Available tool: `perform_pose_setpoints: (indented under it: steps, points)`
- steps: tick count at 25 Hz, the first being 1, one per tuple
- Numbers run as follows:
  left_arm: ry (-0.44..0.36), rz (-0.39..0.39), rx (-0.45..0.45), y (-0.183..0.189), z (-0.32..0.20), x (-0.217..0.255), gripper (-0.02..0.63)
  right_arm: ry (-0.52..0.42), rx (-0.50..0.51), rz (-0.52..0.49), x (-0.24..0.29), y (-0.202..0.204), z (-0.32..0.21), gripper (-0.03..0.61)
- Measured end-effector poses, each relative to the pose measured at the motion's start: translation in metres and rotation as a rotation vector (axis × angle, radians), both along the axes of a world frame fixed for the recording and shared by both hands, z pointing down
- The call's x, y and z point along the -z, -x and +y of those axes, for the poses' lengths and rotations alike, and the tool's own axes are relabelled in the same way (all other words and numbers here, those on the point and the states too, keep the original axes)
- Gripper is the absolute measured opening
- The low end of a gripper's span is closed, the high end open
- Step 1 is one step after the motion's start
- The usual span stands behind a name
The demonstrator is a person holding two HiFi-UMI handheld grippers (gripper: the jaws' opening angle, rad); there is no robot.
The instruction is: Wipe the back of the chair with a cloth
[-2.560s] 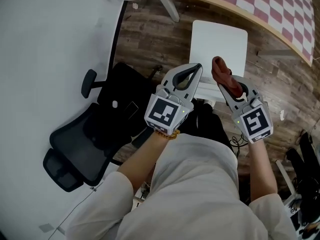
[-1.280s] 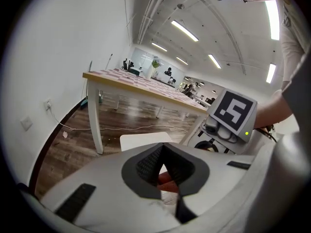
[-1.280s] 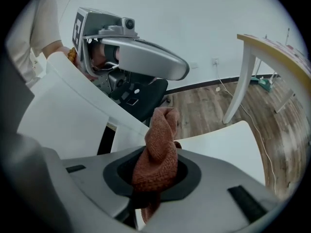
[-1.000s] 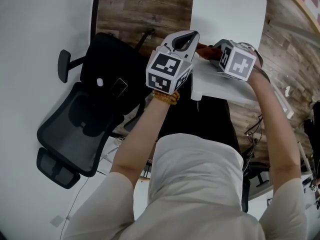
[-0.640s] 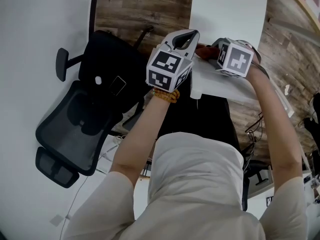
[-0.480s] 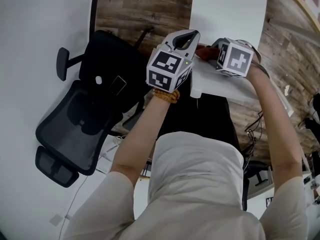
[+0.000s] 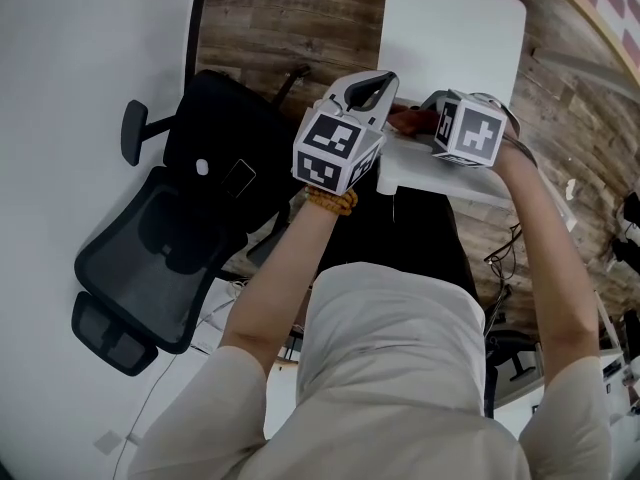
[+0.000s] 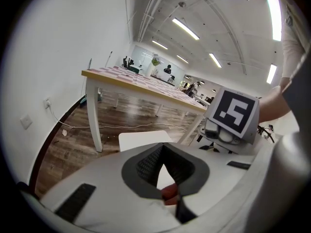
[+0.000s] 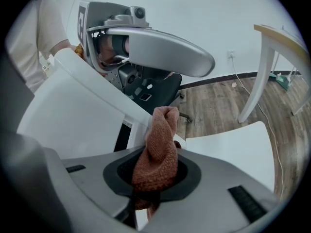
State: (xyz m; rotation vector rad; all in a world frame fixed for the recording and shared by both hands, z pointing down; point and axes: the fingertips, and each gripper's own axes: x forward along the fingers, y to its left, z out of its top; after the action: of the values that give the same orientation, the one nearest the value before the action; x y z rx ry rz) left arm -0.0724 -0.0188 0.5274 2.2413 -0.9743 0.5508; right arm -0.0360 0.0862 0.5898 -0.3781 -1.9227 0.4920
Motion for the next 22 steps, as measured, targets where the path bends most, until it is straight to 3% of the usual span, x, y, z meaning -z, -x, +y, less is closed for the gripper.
perform_pose_setpoints:
  steps: [22]
  points:
    - [-0.101, -0.015, -0.024, -0.008, 0.0, 0.085, 0.014, -0.035, 0.048, -0.072, 0.097, 0.002, 0.01, 0.085]
